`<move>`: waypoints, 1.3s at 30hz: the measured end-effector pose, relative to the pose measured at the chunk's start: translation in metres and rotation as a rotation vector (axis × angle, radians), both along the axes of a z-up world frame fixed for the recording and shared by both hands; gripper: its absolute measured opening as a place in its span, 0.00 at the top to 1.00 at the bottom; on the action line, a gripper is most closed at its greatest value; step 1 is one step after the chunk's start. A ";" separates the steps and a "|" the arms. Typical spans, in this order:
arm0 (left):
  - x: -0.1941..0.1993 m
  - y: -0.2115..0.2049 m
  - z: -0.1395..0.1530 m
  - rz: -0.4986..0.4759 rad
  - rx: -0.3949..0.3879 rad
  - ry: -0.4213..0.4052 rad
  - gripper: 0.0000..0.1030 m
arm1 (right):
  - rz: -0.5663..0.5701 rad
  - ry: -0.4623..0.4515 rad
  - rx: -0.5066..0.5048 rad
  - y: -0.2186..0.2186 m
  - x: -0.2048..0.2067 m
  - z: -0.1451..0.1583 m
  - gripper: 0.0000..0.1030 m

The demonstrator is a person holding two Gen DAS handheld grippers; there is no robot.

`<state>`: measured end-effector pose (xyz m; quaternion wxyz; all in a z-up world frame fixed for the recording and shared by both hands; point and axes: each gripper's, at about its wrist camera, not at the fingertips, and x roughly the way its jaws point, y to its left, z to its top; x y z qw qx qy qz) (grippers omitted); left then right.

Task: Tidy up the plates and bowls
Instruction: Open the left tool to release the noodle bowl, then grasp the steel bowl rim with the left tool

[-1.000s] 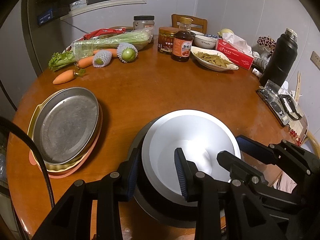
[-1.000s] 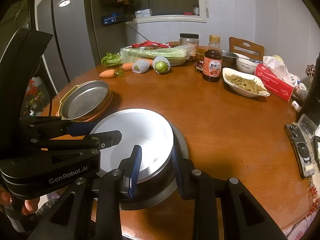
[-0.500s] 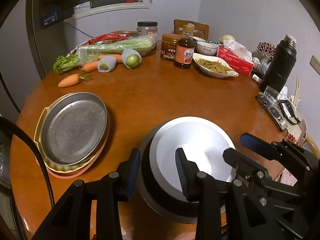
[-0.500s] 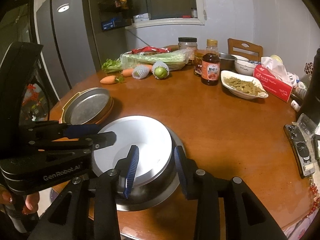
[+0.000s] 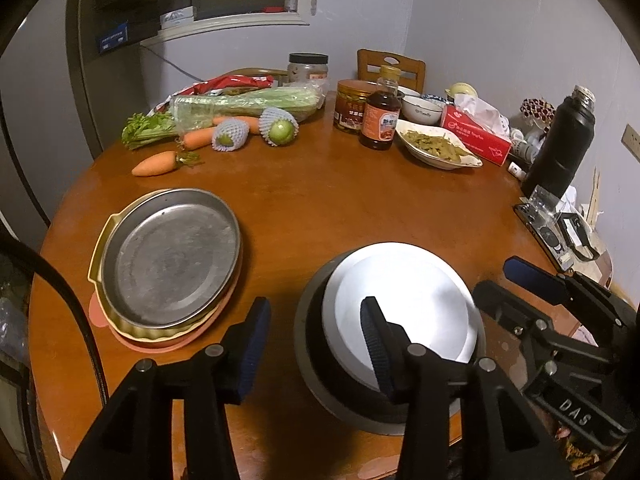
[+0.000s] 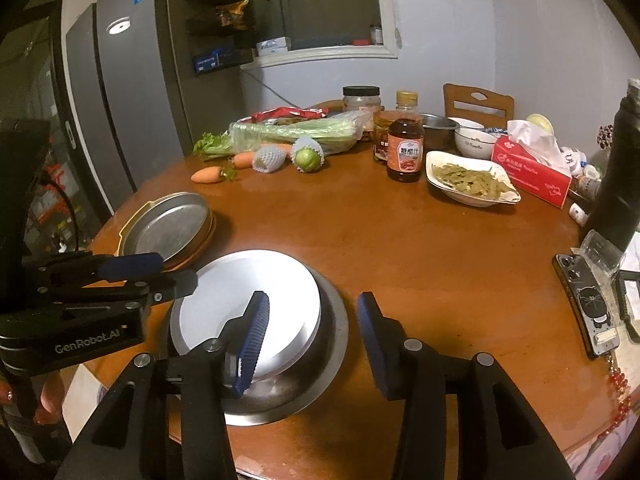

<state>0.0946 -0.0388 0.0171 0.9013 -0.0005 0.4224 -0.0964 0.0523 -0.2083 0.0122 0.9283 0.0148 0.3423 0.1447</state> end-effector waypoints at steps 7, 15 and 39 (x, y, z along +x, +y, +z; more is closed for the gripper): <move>0.003 0.012 -0.010 0.024 -0.025 0.041 0.52 | -0.013 0.063 0.022 -0.006 0.010 -0.010 0.50; 0.003 0.015 -0.011 0.013 -0.077 0.044 0.49 | -0.029 0.092 0.045 -0.008 0.014 -0.017 0.48; 0.022 -0.002 -0.036 -0.004 -0.065 0.119 0.44 | -0.020 0.172 0.039 0.004 0.031 -0.035 0.45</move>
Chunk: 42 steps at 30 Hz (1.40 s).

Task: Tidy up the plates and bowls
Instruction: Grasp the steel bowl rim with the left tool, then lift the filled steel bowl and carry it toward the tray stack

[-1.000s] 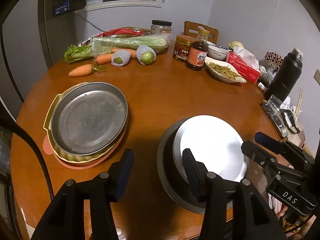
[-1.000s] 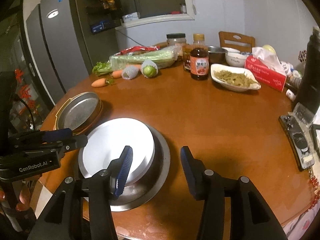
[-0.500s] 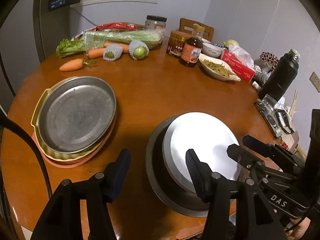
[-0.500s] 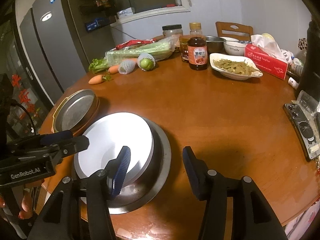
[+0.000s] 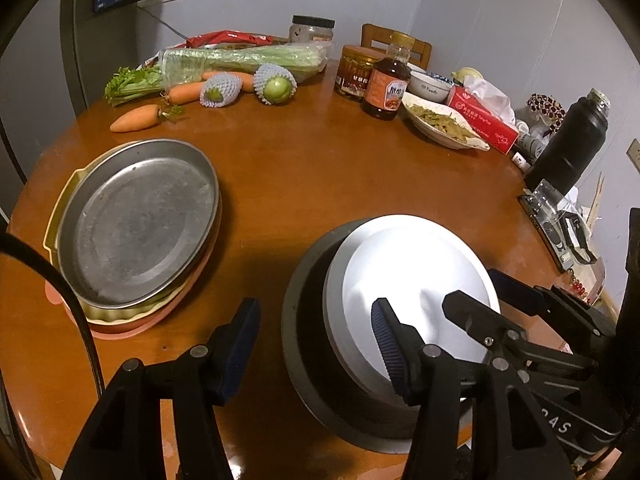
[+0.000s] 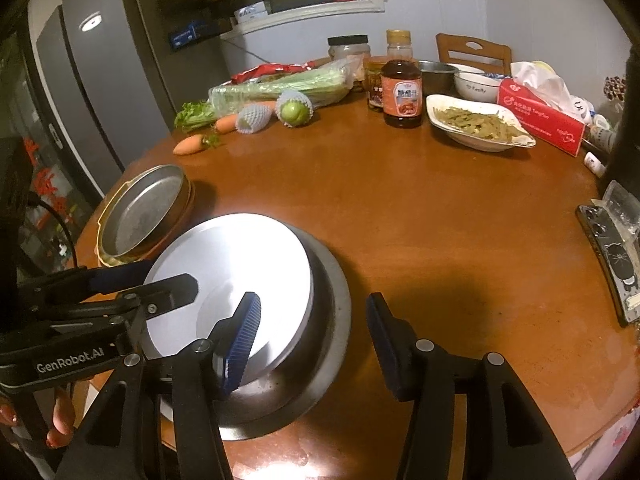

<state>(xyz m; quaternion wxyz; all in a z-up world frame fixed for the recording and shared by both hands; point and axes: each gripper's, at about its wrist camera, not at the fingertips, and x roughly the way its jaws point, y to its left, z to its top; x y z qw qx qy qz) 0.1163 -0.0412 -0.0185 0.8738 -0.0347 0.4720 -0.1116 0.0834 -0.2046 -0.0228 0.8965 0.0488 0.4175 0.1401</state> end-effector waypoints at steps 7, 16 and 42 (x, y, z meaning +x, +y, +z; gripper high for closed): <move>0.005 -0.001 -0.007 -0.001 -0.004 0.013 0.44 | 0.012 0.021 0.017 0.002 0.005 -0.006 0.44; 0.011 0.003 -0.015 0.009 -0.012 0.035 0.44 | 0.024 0.076 0.060 0.003 0.013 -0.019 0.44; 0.010 -0.001 -0.017 0.003 -0.049 0.026 0.56 | 0.056 0.034 0.122 0.002 0.008 -0.018 0.56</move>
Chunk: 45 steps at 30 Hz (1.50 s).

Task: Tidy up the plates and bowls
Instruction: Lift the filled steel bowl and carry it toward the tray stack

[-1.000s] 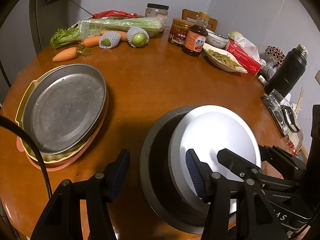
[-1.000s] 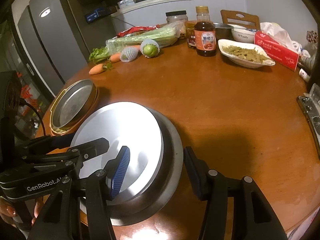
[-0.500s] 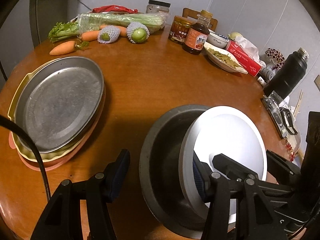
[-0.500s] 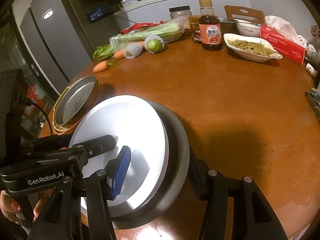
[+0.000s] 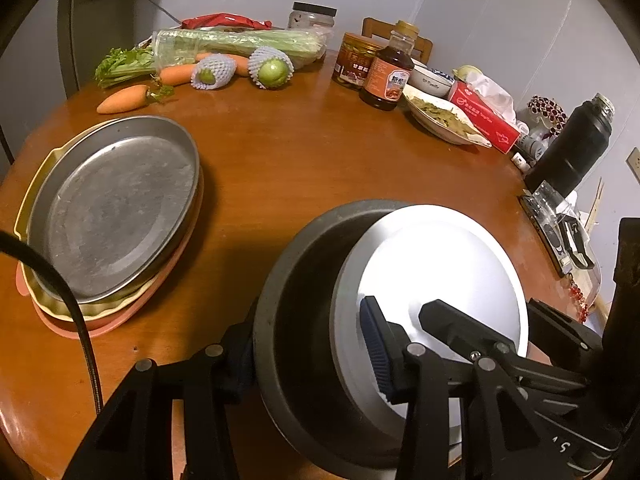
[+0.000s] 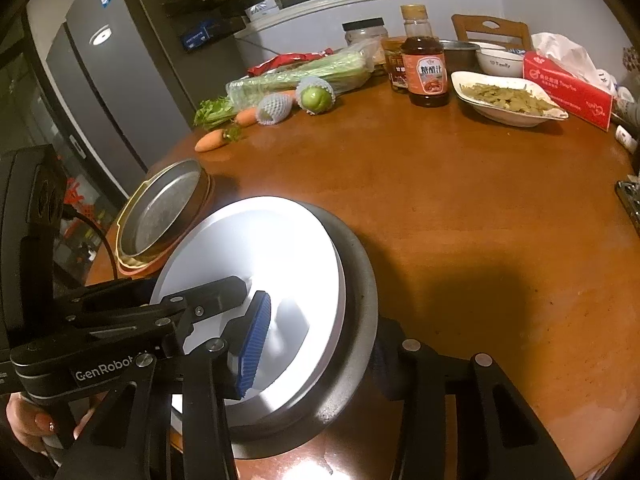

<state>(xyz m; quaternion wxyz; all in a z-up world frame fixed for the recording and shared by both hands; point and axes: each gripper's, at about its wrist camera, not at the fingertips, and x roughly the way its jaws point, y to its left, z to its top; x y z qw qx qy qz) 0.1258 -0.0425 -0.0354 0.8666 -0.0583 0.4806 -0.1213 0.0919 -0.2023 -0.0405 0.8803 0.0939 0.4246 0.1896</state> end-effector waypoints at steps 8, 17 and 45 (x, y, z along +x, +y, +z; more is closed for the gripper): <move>-0.004 0.012 0.012 0.014 -0.009 -0.023 0.55 | 0.015 -0.023 -0.012 0.010 0.001 0.011 0.56; -0.014 0.032 0.031 0.039 -0.012 -0.065 0.55 | 0.037 -0.065 -0.021 0.028 -0.002 0.031 0.56; 0.001 0.124 0.074 0.145 0.000 -0.175 0.55 | 0.164 -0.178 -0.055 0.125 0.030 0.078 0.56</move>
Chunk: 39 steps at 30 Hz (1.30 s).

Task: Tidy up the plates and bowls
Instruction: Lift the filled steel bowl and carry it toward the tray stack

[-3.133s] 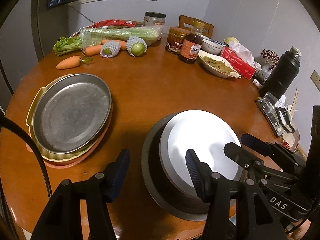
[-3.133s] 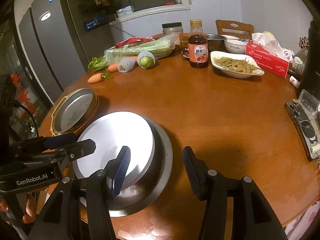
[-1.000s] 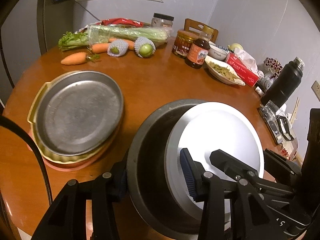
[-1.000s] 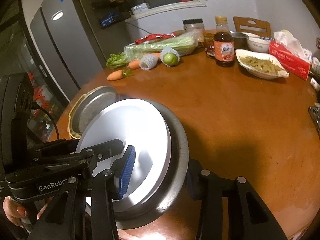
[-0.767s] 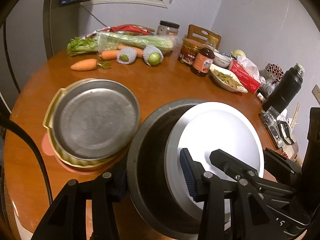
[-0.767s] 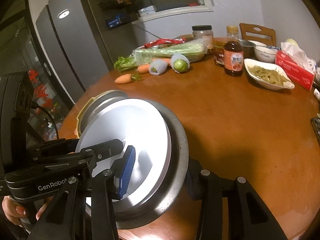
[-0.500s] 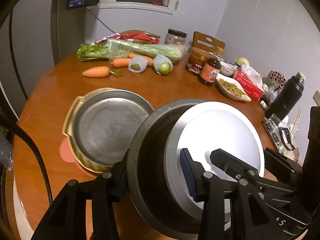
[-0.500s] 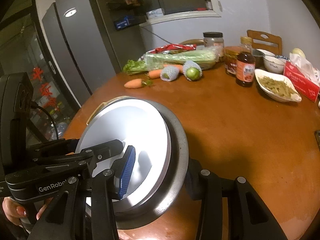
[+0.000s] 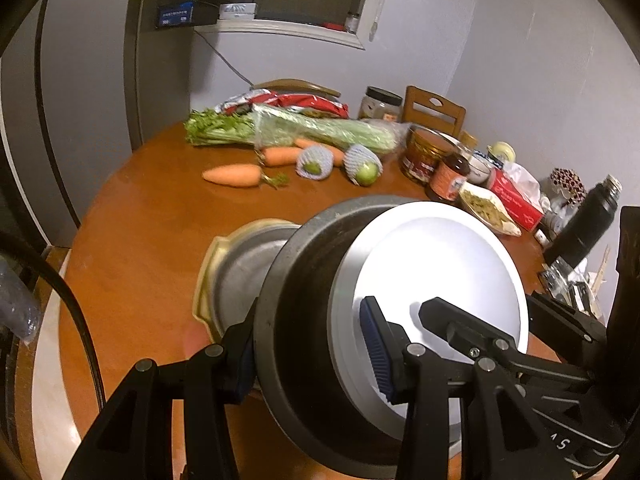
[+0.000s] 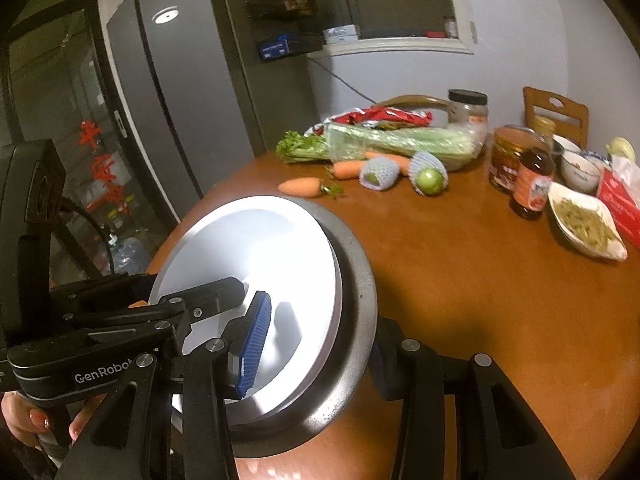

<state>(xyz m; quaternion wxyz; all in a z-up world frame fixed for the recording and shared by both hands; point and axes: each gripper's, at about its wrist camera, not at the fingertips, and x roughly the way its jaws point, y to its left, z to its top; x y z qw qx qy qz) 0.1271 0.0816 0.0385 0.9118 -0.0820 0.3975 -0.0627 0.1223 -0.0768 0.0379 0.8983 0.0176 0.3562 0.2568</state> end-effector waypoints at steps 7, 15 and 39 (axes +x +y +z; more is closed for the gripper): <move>0.020 0.019 0.006 0.019 0.008 -0.009 0.55 | 0.022 -0.016 -0.005 0.021 0.025 0.007 0.56; 0.035 0.037 -0.007 0.058 0.009 0.026 0.55 | 0.052 0.009 -0.005 0.042 0.047 -0.002 0.56; 0.051 0.039 -0.035 0.070 0.033 0.067 0.56 | 0.058 0.046 -0.011 0.051 0.061 -0.035 0.56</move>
